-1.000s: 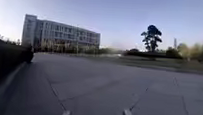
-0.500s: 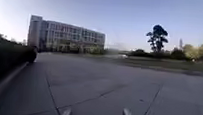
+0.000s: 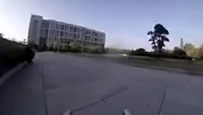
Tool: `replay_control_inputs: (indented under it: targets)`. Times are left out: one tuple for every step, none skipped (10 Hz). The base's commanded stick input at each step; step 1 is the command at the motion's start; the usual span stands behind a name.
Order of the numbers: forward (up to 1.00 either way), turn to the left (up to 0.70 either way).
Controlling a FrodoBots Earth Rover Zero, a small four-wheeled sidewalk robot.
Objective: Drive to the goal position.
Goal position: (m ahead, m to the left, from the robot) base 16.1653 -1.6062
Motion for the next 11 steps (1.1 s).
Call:
replay_control_inputs:
  targets:
    - [0.45, 0.27]
    - [0.45, 0.27]
    - [0.45, 0.27]
    - [0.45, 0.27]
    - [0.45, 0.27]
    - [0.45, 0.25]
    - [0.45, 0.15]
    - [0.45, 0.01]
    - [0.45, 0.0]
    - [0.45, 0.0]
    - [0.45, 0.03]
